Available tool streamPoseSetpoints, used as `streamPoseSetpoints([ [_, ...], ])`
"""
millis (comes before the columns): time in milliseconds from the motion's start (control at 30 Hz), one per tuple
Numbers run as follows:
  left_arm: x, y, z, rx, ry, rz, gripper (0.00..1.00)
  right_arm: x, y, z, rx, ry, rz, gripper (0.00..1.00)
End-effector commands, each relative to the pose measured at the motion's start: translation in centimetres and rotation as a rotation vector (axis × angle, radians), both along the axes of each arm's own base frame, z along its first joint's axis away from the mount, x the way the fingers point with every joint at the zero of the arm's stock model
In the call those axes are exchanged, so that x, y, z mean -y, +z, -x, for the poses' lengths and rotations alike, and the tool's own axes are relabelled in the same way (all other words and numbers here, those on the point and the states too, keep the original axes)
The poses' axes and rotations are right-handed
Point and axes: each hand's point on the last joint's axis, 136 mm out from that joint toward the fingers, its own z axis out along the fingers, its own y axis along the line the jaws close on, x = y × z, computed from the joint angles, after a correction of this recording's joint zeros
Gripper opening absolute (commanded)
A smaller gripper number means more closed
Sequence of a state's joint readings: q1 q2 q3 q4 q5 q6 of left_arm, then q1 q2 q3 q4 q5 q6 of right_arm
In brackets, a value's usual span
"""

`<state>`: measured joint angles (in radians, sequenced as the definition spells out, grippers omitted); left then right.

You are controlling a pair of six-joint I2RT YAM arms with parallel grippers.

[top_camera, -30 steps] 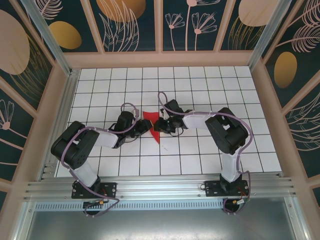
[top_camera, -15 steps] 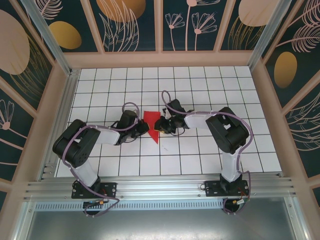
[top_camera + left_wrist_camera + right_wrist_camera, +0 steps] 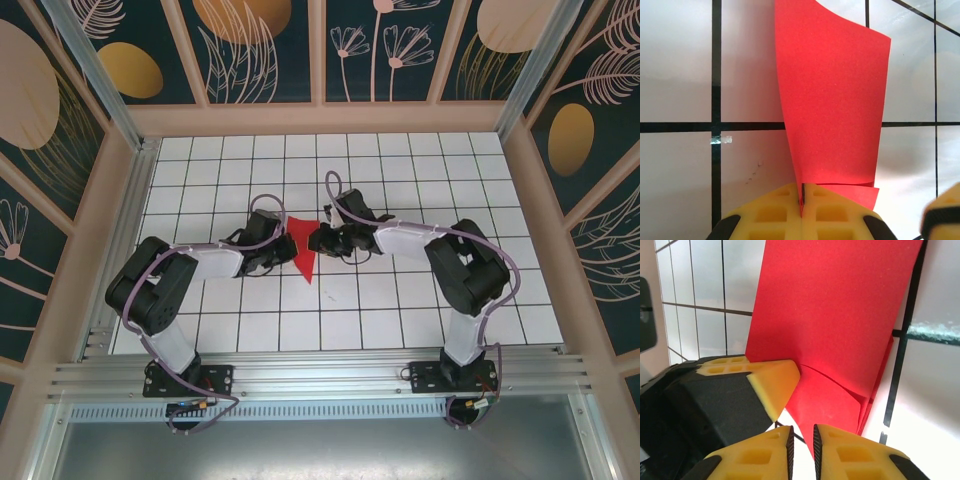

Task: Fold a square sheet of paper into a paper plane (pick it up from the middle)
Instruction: Fold the wing for the fifth time at the center of the table.

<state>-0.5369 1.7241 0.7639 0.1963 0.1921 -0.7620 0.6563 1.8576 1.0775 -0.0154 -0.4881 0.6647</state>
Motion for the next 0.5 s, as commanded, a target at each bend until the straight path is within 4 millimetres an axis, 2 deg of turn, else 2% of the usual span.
streamPoseSetpoints([
  [0,-0.1,-0.2,0.2,-0.005,-0.038,-0.060,0.03,-0.5,-1.0,-0.2,0.006,0.035,0.032,0.20],
  [333,0.2,-0.2,0.0,-0.008,-0.051,-0.068,0.04,0.0,-4.0,-1.3,-0.022,0.010,0.109,0.16],
  [467,0.6,0.4,-0.2,-0.006,-0.039,-0.046,0.18,0.5,-5.3,-1.0,-0.049,0.000,0.146,0.15],
])
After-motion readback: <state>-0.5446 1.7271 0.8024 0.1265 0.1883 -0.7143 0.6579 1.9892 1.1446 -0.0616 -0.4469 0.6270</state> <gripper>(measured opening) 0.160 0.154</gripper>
